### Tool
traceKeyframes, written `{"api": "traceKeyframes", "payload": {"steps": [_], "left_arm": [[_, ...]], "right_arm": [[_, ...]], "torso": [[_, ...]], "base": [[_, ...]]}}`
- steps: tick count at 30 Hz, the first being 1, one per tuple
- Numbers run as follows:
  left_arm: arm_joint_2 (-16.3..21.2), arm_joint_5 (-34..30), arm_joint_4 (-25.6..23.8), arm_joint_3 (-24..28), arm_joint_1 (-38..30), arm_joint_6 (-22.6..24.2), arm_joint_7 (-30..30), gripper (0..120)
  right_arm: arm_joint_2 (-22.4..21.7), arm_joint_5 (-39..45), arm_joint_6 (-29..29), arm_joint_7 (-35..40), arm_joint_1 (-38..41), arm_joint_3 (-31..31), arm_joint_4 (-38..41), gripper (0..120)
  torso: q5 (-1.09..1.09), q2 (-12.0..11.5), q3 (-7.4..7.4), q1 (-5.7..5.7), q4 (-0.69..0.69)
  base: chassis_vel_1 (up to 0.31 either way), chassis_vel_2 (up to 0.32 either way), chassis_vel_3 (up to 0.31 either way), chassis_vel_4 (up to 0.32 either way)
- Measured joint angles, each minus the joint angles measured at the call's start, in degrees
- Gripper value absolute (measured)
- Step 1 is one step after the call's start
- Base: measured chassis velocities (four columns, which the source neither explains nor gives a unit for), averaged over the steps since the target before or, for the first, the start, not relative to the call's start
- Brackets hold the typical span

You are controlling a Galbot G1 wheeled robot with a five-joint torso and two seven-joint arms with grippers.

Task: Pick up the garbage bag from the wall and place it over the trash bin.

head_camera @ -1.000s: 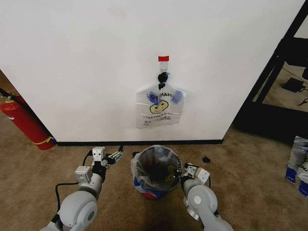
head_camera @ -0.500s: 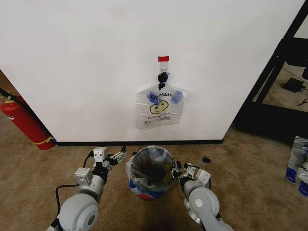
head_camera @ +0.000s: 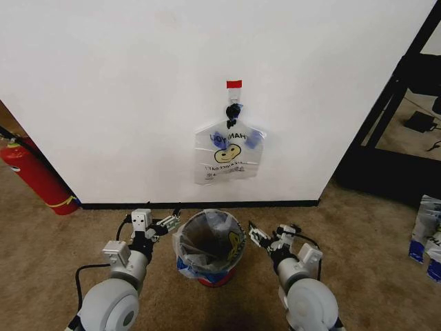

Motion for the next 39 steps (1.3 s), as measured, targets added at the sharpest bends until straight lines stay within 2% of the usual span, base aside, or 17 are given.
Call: {"api": "traceKeyframes", "payload": {"steps": [3, 6, 7, 11, 14, 15, 16, 17, 21, 26, 32, 39], "left_arm": [[-0.5, 0.7, -0.1, -0.4, 0.7, -0.8, 0.3, 100], [-1.9, 2.2, -0.1, -2.0, 3.1, -5.1, 1.5, 100], [-1.9, 2.2, -0.1, -2.0, 3.1, -5.1, 1.5, 100], [-2.3, 1.3, 0.7, -3.6, 6.0, -12.9, 2.8, 100], [-2.5, 2.2, 2.2, -5.4, 8.4, -20.4, 4.7, 100], [-2.6, 2.5, 2.3, -5.5, 8.6, -20.8, 4.8, 100], [-3.3, 5.2, 2.7, -6.2, 10.1, -24.4, 6.0, 100], [-3.3, 5.2, 2.7, -6.2, 10.1, -24.4, 6.0, 100], [-5.8, 11.2, 2.9, -7.5, 13.0, -30.1, 7.2, 100], [-7.0, 13.2, 2.0, -8.6, 14.1, -31.4, 7.1, 100], [-6.4, 13.2, 2.5, -10.9, 14.5, -31.9, 6.9, 100], [-7.0, 14.7, 3.1, -10.4, 15.1, -33.1, 7.3, 100]], "right_arm": [[0.1, -2.4, 2.3, -1.0, -0.5, 0.2, 0.5, 100], [0.4, -13.7, 13.9, -2.6, -3.8, 3.0, 1.1, 100], [0.4, -13.7, 13.9, -2.6, -3.8, 3.0, 1.1, 100], [1.5, -21.8, 23.0, -5.5, -12.0, 8.2, 5.3, 100], [2.9, -28.3, 32.2, -8.5, -20.0, 12.4, 7.0, 100], [2.9, -28.7, 32.8, -8.6, -20.5, 12.6, 7.0, 100], [3.6, -31.5, 37.8, -9.2, -23.8, 14.0, 7.0, 100], [3.6, -31.5, 37.8, -9.2, -23.8, 14.0, 7.0, 100], [5.2, -35.1, 44.4, -8.8, -28.0, 15.1, 7.0, 100], [6.1, -36.7, 45.7, -8.0, -29.5, 14.9, 8.1, 100], [6.7, -39.4, 44.1, -6.7, -30.0, 14.4, 9.8, 100], [6.9, -40.2, 43.6, -6.3, -29.5, 14.0, 9.5, 100]], "torso": [[0.0, 0.0, 0.0, 0.0, 0.0], [0.0, 0.0, 0.0, 0.0, 0.01], [0.0, 0.0, 0.0, 0.0, 0.01], [-0.02, 0.0, -0.01, 0.0, -0.01], [-0.01, 0.0, -0.01, 0.0, -0.02], [-0.01, 0.0, -0.01, 0.0, -0.02], [-0.01, 0.0, -0.01, 0.0, -0.02], [-0.01, 0.0, -0.01, 0.0, -0.02], [-0.01, 0.0, -0.01, -0.01, 0.0], [-0.01, 0.0, -0.01, -0.01, 0.0], [-0.01, 0.0, 0.0, 0.0, 0.0], [-0.01, 0.0, 0.0, 0.0, 0.0]], "base": [[0.0, 0.0, 0.0, 0.0], [0.0, 0.0, 0.0, 0.0], [0.0, 0.0, 0.0, 0.0], [0.0, 0.0, 0.0, 0.0], [0.0, 0.0, 0.0, 0.0], [0.0, 0.0, 0.0, 0.0], [0.0, 0.0, 0.0, 0.0], [0.0, 0.0, 0.0, 0.0], [0.0, 0.0, 0.0, 0.0], [0.0, 0.0, 0.0, 0.0], [0.0, 0.0, 0.0, 0.0], [0.0, 0.0, 0.0, 0.0]]}}
